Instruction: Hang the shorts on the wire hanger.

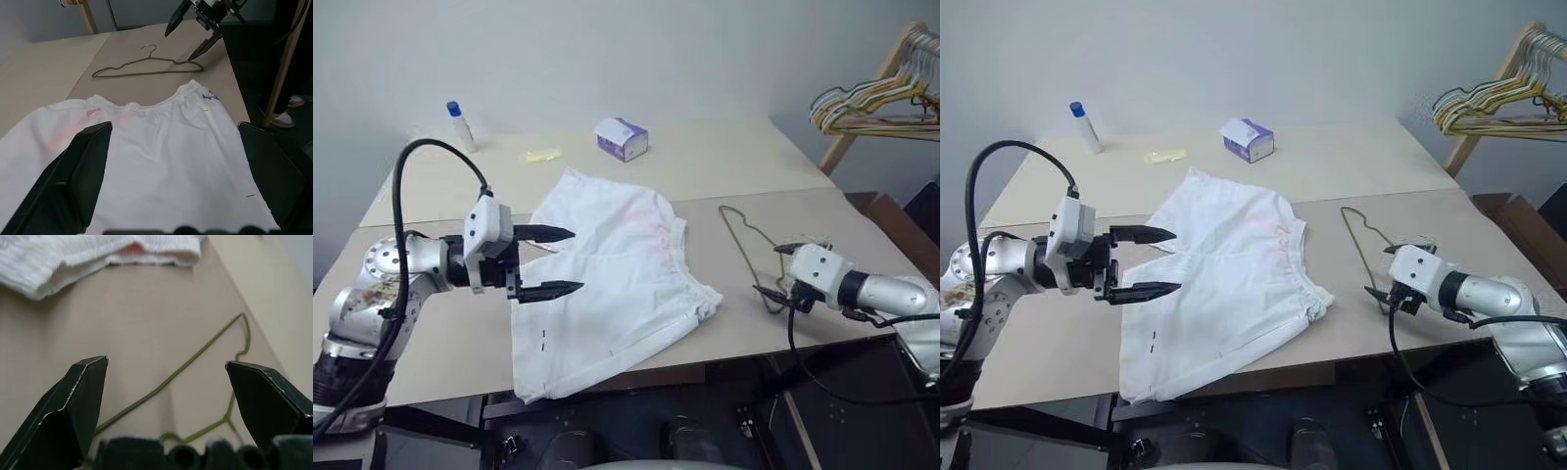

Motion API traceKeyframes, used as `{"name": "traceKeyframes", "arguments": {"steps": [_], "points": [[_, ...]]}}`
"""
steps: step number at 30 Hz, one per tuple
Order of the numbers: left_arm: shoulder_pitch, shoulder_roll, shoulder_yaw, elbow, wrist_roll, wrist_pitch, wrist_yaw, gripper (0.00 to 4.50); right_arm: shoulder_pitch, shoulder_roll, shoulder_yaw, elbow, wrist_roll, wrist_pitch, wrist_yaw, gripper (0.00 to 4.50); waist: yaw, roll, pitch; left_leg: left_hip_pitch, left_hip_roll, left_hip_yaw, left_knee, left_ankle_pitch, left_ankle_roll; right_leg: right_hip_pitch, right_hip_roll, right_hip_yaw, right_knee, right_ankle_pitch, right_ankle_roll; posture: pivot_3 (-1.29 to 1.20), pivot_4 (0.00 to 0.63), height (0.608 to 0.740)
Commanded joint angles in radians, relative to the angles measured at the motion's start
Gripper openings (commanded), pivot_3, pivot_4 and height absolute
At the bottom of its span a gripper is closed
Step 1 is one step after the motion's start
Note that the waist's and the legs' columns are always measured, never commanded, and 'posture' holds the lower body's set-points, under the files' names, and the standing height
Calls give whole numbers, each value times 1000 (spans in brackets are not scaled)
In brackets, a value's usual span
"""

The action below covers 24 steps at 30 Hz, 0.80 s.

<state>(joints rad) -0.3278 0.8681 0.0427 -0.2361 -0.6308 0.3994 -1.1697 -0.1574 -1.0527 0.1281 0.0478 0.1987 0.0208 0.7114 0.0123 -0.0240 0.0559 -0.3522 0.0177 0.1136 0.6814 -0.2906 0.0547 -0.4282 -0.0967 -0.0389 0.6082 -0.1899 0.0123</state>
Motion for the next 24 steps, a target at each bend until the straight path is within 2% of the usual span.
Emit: {"name": "traceKeyframes", "arguments": {"steps": [1, 4, 8, 11, 15, 19, 24], "points": [[-23, -2, 20, -13, -28, 50, 4, 4469, 12, -3, -62, -51, -20, 110, 0, 4490, 0, 0, 2, 0, 0, 0, 0, 0, 0, 0, 0, 0, -1, 0, 0, 21, 76, 740], [-48, 3, 20, -26, -43, 101, 1, 4469, 23, -2, -93, -46, -16, 140, 24, 4490, 0, -2, 12, 0, -1, 0, 1, -1, 1, 0, -1, 0, -1, -1, 1, 55, 85, 740], [-114, -16, -8, 2, -8, 110, 11, 4469, 15, -3, -127, 0, -33, 112, 54, 4490, 3, -3, 17, 0, -1, 0, 1, -1, 1, 0, 0, 0, 0, -1, 1, 95, 64, 740], [-145, -37, -7, 15, -8, 121, 24, 4469, -2, 8, -132, 2, -43, 123, 68, 4490, 5, -3, 23, 0, -1, -1, 1, -1, 1, 1, 0, -1, -1, -1, 2, 76, 93, 740], [-99, -61, 7, -9, -6, 104, 31, 4469, -39, 29, -116, -15, -64, 155, 81, 4490, -5, -4, 34, 0, -1, 0, 1, -1, 1, 1, 0, 0, -1, -1, 1, -4, 112, 740], [-44, -46, 30, -45, -14, 102, 22, 4469, -43, 40, -122, -40, -79, 207, 92, 4490, -12, -2, 37, -1, -1, 0, 1, -1, 1, -1, 0, 0, 0, 0, 2, -12, 97, 740], [-82, -39, 47, -16, -4, 88, 22, 4469, -44, 56, -140, -29, -78, 276, 88, 4490, -9, -2, 37, -2, -1, 0, 2, -1, 1, -1, -1, -1, -1, 1, 3, 13, 72, 740]]}}
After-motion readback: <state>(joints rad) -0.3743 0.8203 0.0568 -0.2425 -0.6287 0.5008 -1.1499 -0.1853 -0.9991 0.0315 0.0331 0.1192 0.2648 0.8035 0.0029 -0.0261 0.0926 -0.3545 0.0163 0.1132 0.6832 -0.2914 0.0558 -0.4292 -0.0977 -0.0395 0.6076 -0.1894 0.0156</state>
